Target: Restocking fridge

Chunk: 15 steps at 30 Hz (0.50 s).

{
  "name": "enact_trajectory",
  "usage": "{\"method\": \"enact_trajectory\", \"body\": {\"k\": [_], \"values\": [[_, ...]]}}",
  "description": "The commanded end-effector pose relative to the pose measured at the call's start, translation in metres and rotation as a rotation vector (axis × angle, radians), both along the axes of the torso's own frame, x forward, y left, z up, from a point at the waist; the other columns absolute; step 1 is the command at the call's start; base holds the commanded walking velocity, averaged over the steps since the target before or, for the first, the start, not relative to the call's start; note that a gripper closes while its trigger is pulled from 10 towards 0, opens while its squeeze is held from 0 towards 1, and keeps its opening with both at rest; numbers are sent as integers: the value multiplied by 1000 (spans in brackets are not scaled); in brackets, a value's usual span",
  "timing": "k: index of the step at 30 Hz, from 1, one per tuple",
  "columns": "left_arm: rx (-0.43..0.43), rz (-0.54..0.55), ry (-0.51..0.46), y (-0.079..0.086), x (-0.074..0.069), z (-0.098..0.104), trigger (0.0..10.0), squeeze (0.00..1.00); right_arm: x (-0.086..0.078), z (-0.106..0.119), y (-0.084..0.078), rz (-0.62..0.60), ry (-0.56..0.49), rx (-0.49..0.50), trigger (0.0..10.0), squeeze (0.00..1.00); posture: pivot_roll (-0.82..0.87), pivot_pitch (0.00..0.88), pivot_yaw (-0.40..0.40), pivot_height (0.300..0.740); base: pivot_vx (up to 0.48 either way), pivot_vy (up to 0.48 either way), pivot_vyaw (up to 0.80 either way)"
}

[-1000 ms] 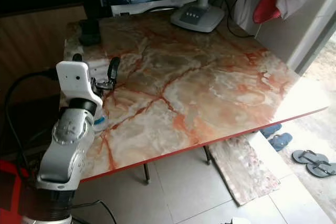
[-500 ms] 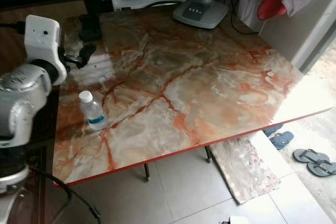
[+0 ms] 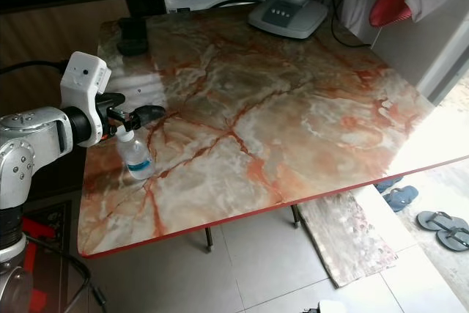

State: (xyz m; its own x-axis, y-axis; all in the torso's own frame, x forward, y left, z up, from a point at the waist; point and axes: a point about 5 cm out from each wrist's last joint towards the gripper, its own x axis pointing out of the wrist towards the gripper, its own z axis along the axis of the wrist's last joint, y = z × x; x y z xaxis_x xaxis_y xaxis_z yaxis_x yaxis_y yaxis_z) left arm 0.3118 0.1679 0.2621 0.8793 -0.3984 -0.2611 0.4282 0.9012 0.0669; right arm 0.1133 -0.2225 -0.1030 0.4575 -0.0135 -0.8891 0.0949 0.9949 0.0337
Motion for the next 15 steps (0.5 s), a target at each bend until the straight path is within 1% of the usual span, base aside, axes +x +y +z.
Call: {"method": "enact_trajectory", "body": {"k": [1, 3, 6, 8, 11, 12, 15], "values": [[6, 1, 22, 4, 0, 3, 10000, 0, -7, -2, 1, 5, 27, 4, 10000, 0, 169, 75, 1, 740, 0, 0, 0], [20, -8, 38, 5, -1, 3, 10000, 0, -7, -2, 1, 7, 28, 4, 10000, 0, 172, 68, 3, 740, 0, 0, 0], [116, -13, 59, 13, -4, 2, 10000, 0, -7, -2, 2, 9, 28, 6, 10000, 0, 175, 68, 7, 740, 0, 0, 0], [139, -1, 64, 18, -5, 2, 10000, 0, -7, -2, 2, 10, 29, 7, 10000, 0, 177, 73, 9, 740, 0, 0, 0], [131, 3, 76, 18, -6, 0, 10000, 0, -7, -2, 2, 11, 30, 7, 10000, 0, 177, 78, 5, 740, 0, 0, 0], [118, -6, 91, 16, -7, -2, 10000, 0, -7, -2, 2, 12, 32, 6, 10000, 0, 176, 83, 4, 740, 0, 0, 0], [114, -19, 108, 14, -8, -6, 10000, 0, -6, -2, 1, 13, 33, 6, 10000, 0, 175, 86, 5, 740, 0, 0, 0]]}}
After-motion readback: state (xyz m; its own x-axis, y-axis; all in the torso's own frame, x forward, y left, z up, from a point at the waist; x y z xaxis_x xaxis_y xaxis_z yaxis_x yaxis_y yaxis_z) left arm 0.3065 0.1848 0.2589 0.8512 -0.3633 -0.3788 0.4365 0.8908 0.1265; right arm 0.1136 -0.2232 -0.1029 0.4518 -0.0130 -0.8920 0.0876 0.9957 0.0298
